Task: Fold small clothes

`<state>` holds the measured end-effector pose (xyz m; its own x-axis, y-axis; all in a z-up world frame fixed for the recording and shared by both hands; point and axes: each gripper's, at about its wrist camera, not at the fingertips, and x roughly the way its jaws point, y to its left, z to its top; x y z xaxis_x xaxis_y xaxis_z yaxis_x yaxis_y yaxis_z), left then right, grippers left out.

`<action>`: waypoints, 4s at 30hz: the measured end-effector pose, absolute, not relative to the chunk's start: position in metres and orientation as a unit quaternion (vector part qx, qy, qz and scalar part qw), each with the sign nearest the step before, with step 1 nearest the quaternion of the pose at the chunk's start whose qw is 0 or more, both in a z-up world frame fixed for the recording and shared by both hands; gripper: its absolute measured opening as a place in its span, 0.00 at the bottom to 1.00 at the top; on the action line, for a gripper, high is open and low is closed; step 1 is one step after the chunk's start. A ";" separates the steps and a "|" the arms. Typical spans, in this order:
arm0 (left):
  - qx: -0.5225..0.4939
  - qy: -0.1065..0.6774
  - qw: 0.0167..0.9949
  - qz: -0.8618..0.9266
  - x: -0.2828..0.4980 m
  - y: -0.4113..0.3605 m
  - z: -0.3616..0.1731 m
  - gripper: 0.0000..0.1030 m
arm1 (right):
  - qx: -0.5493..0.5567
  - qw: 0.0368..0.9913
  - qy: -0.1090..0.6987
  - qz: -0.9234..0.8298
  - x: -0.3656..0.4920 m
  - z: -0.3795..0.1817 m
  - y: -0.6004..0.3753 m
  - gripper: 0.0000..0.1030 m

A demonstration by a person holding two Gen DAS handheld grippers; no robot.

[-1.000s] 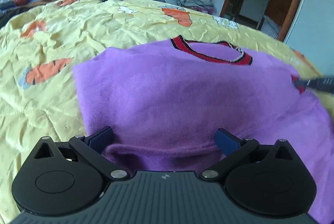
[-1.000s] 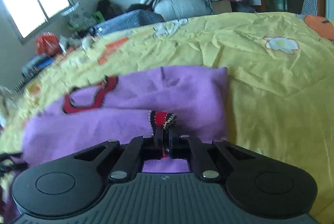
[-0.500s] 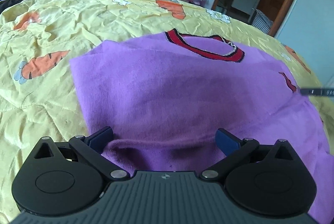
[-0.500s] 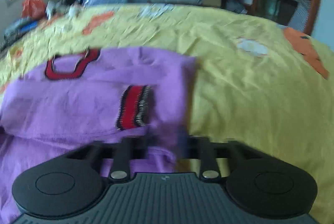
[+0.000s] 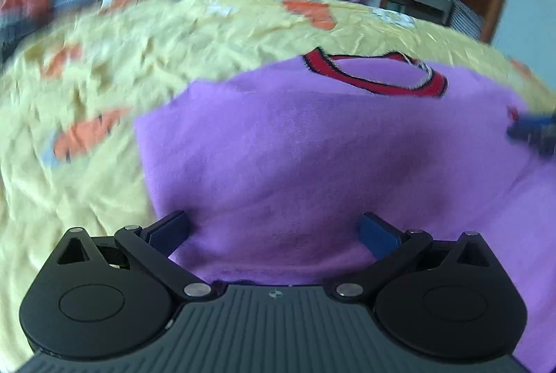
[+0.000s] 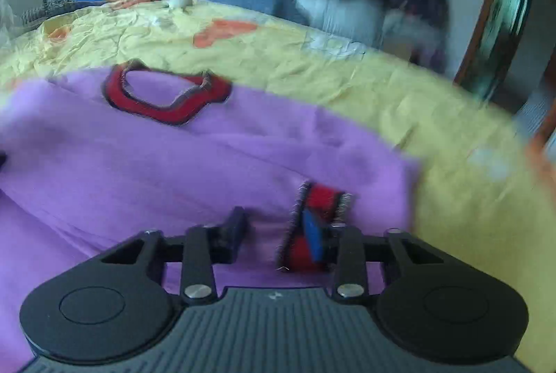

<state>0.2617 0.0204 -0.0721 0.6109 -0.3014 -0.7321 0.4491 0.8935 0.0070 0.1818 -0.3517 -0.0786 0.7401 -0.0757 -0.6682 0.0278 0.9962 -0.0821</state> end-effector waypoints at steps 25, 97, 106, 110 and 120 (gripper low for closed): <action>-0.104 0.423 0.866 -0.246 0.153 0.145 -0.068 1.00 | 0.067 0.935 0.349 -0.006 -0.012 -0.077 -0.405 0.78; -0.323 0.536 0.695 -0.354 -0.031 0.194 -0.087 0.05 | 0.029 0.944 0.314 0.092 -0.222 -0.017 -0.343 0.04; -0.242 0.579 0.713 -0.312 -0.045 0.223 -0.090 0.00 | -0.003 0.925 0.376 0.052 -0.222 -0.045 -0.367 0.05; -0.182 0.519 0.775 -0.312 -0.034 0.210 -0.036 0.49 | 0.019 0.941 0.333 0.052 -0.184 -0.033 -0.357 0.05; 0.068 0.441 0.856 -0.262 -0.047 0.093 -0.061 0.56 | -0.004 0.917 0.380 0.123 -0.154 -0.079 -0.324 0.27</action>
